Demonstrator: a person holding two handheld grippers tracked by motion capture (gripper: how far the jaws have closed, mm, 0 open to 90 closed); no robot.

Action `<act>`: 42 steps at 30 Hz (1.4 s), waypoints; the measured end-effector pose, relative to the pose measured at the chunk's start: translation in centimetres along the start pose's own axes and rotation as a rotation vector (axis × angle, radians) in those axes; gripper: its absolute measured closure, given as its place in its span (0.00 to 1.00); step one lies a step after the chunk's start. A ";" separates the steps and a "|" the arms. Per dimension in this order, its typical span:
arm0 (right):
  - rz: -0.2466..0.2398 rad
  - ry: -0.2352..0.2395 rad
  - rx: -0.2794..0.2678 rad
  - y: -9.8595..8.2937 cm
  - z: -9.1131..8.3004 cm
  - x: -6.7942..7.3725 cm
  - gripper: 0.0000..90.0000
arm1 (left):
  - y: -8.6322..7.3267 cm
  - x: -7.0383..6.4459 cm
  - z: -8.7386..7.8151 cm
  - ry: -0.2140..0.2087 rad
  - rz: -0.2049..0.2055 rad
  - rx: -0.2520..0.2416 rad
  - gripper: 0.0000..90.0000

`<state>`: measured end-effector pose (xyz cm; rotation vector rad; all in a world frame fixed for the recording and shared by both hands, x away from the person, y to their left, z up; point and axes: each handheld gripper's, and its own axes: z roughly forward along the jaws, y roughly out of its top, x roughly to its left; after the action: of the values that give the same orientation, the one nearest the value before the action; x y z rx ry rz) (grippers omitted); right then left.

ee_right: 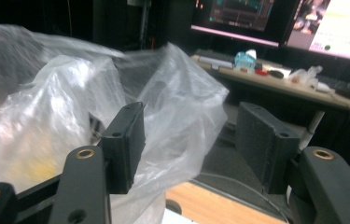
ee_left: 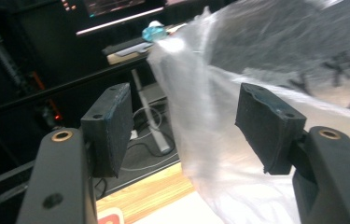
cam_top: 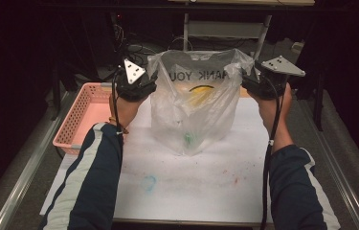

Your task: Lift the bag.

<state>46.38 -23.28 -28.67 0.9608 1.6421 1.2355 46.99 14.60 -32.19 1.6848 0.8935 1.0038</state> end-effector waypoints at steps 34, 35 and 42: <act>-0.054 0.113 -0.023 -4.2 -4.0 4.6 0.39 | -6.5 -2.3 -8.2 -0.095 0.130 -0.052 0.31; -0.053 0.117 -0.022 -4.3 -4.1 4.7 0.39 | -6.7 -2.3 -8.3 -0.095 0.126 -0.052 0.30; -0.068 0.131 -0.027 -5.5 -4.7 5.9 0.36 | -7.5 -2.3 -9.4 -0.097 0.119 -0.044 0.27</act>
<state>39.48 -20.56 -34.30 0.8151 1.7402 1.2947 36.69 18.03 -37.78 1.7500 0.7101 1.0039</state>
